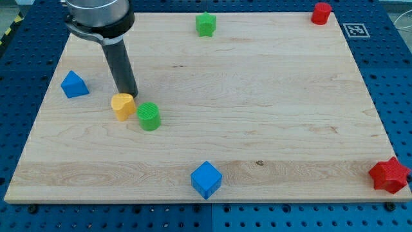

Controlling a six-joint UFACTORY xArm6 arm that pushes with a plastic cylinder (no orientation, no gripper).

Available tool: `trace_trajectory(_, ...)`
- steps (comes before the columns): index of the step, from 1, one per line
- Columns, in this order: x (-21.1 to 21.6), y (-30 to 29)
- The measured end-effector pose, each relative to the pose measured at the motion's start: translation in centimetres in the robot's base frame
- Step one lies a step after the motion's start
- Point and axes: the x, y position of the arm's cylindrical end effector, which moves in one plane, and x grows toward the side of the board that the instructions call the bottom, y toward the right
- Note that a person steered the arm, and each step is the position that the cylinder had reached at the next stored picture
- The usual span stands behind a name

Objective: Push the yellow heart to the bottom left

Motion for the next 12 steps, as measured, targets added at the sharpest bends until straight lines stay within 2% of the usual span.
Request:
trace_trajectory(3, 6.0, 1.0)
trace_trajectory(9, 11.6, -2.6)
trace_trajectory(12, 12.4, -5.2)
